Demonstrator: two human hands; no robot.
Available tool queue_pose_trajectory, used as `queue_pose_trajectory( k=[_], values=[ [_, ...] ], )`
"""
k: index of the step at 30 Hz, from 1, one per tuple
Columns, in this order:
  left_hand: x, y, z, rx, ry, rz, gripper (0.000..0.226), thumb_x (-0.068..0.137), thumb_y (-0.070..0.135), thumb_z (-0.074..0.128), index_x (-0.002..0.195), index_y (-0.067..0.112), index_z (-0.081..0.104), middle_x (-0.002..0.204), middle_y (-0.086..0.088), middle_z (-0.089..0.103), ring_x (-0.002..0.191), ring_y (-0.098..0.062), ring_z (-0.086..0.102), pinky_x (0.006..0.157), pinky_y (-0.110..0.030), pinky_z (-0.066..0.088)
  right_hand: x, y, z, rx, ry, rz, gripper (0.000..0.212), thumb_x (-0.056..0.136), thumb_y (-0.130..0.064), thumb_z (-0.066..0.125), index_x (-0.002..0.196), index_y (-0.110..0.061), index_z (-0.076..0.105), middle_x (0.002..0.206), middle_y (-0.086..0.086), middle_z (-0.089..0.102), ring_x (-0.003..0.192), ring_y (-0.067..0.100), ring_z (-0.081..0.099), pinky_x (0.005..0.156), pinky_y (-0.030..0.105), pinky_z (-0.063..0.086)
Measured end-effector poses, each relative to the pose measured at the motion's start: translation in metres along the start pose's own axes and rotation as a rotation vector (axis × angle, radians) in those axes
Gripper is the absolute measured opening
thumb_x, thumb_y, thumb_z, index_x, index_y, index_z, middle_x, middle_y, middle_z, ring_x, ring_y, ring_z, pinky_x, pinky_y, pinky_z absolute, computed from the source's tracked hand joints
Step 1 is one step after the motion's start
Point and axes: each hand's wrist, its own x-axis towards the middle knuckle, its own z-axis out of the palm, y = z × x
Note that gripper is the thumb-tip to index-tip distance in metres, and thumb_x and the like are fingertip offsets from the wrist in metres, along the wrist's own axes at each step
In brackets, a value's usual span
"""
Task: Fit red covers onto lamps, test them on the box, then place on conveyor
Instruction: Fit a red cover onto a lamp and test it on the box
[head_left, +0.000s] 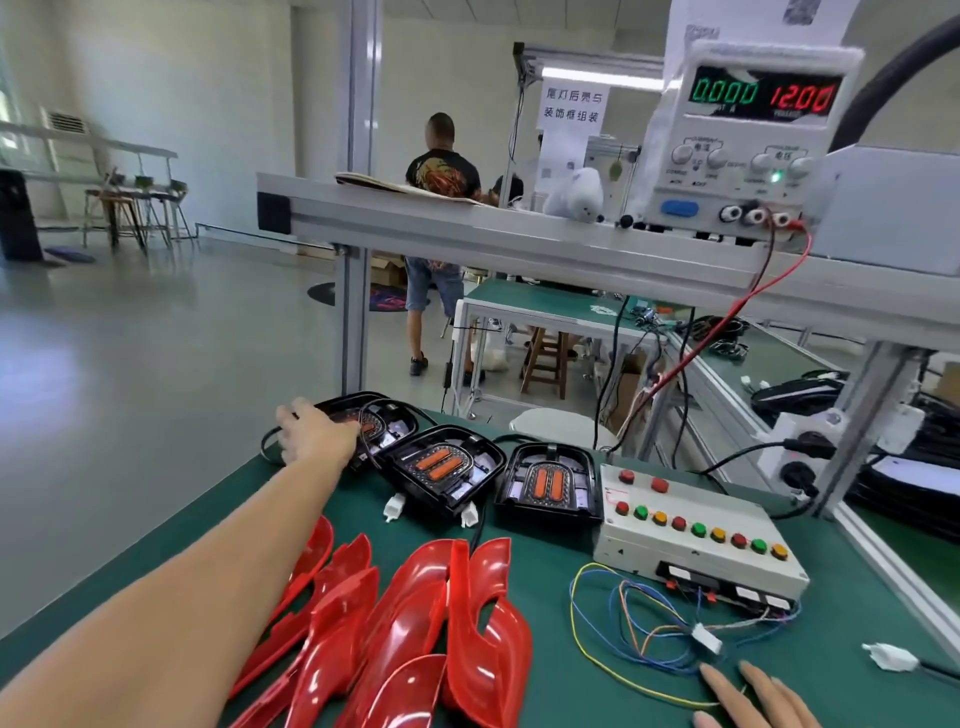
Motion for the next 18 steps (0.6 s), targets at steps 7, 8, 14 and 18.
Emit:
queue_pose_trajectory(
  k=[7, 8, 14, 18],
  values=[
    [0.012, 0.002, 0.000, -0.756, -0.193, -0.374, 0.014, 0.085, -0.001, 0.066, 0.095, 0.003, 0.058, 0.116, -0.017, 0.062, 0.075, -0.026, 0.068, 0.064, -0.038, 0.056, 0.022, -0.019, -0.014, -0.061, -0.028, 0.127, 0.060, 0.093, -0.068, 0.008, 0.118, -0.044, 0.057, 0.136, -0.024, 0.045, 0.141, -0.015, 0.000, 0.113, 0.060, 0.004],
    [0.015, 0.001, 0.000, -0.752, -0.190, -0.393, 0.012, 0.087, -0.002, 0.063, 0.082, 0.005, 0.054, 0.117, -0.019, 0.062, 0.072, -0.026, 0.065, 0.066, -0.039, 0.054, 0.024, -0.027, -0.015, -0.053, -0.024, 0.159, 0.058, 0.092, -0.069, 0.007, 0.112, -0.042, 0.055, 0.134, -0.027, 0.042, 0.141, -0.014, 0.008, 0.114, 0.055, -0.001],
    [0.012, -0.002, -0.010, -0.687, -0.238, -0.425, 0.021, 0.091, -0.005, 0.056, 0.112, -0.002, 0.057, 0.082, -0.015, 0.059, 0.057, -0.026, 0.059, 0.065, -0.030, 0.050, 0.076, -0.094, -0.016, -0.142, -0.219, 0.104, 0.058, 0.099, -0.060, 0.012, 0.132, -0.041, 0.056, 0.138, -0.010, 0.055, 0.123, 0.007, 0.057, 0.099, 0.070, 0.032],
    [0.009, -0.005, -0.019, -0.693, -0.292, -0.454, 0.040, 0.088, -0.005, 0.059, 0.126, 0.001, 0.051, 0.133, -0.018, 0.054, 0.124, -0.028, 0.052, 0.094, -0.044, 0.048, 0.102, -0.122, 0.002, 0.144, -0.273, 0.104, 0.052, 0.099, -0.052, 0.035, 0.148, -0.050, 0.016, 0.154, -0.025, 0.013, 0.143, -0.005, 0.006, 0.117, 0.034, -0.012]
  ],
)
